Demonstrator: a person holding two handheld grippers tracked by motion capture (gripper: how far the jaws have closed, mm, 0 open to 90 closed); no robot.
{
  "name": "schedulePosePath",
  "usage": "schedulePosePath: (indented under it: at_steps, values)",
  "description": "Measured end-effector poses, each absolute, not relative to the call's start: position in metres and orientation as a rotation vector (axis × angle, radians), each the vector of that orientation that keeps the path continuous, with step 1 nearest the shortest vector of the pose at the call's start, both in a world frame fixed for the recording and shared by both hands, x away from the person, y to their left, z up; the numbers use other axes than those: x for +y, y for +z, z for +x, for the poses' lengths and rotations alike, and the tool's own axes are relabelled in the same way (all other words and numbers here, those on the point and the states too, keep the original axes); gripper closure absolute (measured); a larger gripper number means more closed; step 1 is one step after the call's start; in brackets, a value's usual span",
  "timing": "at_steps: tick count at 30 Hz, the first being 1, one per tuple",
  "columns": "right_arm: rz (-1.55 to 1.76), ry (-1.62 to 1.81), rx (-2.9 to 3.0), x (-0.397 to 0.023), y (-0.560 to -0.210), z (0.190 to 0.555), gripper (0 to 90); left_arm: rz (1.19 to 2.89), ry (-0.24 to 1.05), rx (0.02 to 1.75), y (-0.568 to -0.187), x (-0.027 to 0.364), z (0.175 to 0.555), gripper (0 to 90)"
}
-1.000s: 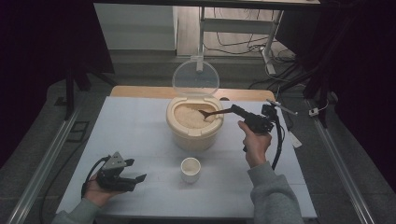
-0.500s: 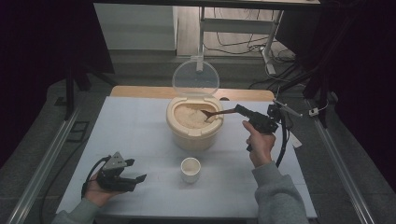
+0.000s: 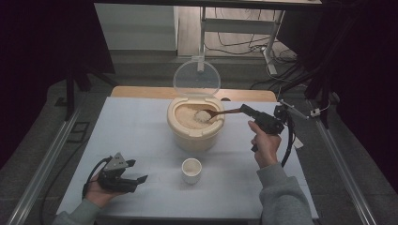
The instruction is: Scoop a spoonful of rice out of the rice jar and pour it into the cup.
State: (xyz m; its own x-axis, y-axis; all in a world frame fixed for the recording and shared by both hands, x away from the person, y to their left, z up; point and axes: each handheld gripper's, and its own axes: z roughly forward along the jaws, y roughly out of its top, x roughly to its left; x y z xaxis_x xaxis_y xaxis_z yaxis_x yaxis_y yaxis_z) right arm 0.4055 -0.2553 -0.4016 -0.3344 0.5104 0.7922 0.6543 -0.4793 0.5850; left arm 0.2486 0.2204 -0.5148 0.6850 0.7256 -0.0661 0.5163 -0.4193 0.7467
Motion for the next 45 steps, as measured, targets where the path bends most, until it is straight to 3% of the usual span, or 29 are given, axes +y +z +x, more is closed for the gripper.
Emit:
schedulePosePath:
  at_steps: [20, 45]
  values:
    - [-1.675, -1.912, -1.507, -0.258, -0.399, 0.399, 83.0, 2.111, 0.345, 0.952, -0.514, 0.221, 0.249, 22.8]
    - [-1.519, -1.792, -1.55, -0.259, -0.411, 0.354, 83.0, 2.113, 0.344, 0.953, -0.515, 0.22, 0.25, 22.8]
